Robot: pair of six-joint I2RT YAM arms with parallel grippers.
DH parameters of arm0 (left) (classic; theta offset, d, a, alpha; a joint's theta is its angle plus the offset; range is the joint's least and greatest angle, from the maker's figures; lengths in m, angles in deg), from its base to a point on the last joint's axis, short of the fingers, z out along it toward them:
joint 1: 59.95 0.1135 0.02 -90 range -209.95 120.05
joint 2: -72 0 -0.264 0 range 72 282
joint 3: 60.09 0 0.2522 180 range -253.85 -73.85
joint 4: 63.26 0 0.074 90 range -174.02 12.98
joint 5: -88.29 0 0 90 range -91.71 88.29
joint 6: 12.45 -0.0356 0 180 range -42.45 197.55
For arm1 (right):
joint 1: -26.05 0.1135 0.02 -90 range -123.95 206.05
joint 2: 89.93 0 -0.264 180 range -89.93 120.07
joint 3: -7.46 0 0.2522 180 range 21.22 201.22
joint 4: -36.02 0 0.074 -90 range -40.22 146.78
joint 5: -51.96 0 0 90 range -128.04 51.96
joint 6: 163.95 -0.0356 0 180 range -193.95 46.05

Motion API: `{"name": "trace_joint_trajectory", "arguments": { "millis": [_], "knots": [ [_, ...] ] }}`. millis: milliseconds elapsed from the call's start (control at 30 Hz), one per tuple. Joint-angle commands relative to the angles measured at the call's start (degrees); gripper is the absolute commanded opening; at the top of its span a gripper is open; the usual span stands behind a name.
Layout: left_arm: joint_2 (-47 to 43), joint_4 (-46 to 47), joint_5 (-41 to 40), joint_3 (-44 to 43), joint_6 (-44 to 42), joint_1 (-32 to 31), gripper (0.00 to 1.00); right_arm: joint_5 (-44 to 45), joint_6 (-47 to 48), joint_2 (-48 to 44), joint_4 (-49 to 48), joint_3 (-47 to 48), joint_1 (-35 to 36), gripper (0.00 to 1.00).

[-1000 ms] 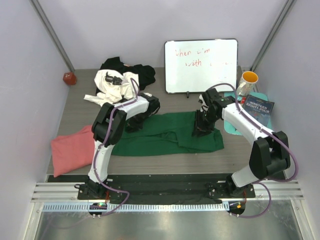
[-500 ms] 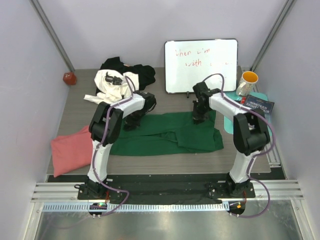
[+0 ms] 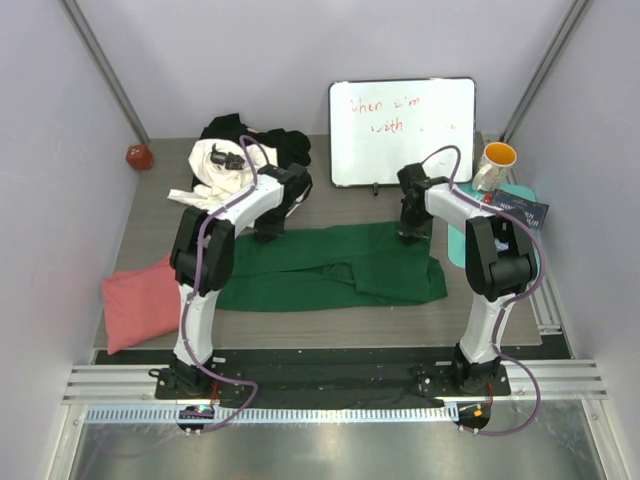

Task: Fold and stack the t-shirts

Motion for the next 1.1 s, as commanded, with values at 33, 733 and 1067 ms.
{"name": "trace_joint_trajectory", "arguments": {
  "millis": [33,733,1067],
  "knots": [
    [2.4,0.0,2.1,2.1,-0.7,-0.1,0.14,0.8,-0.8,1.7,3.9,2.4,-4.5,0.08],
    [3.5,3.5,6.3,8.3,-1.6,-1.3,0.14,-1.6,-6.1,7.1,6.8,6.6,-7.0,0.07],
    [5.0,3.5,8.3,8.8,-1.9,-2.8,0.14,-2.8,-7.4,11.0,8.3,14.8,-11.2,0.07]
  ]
}}
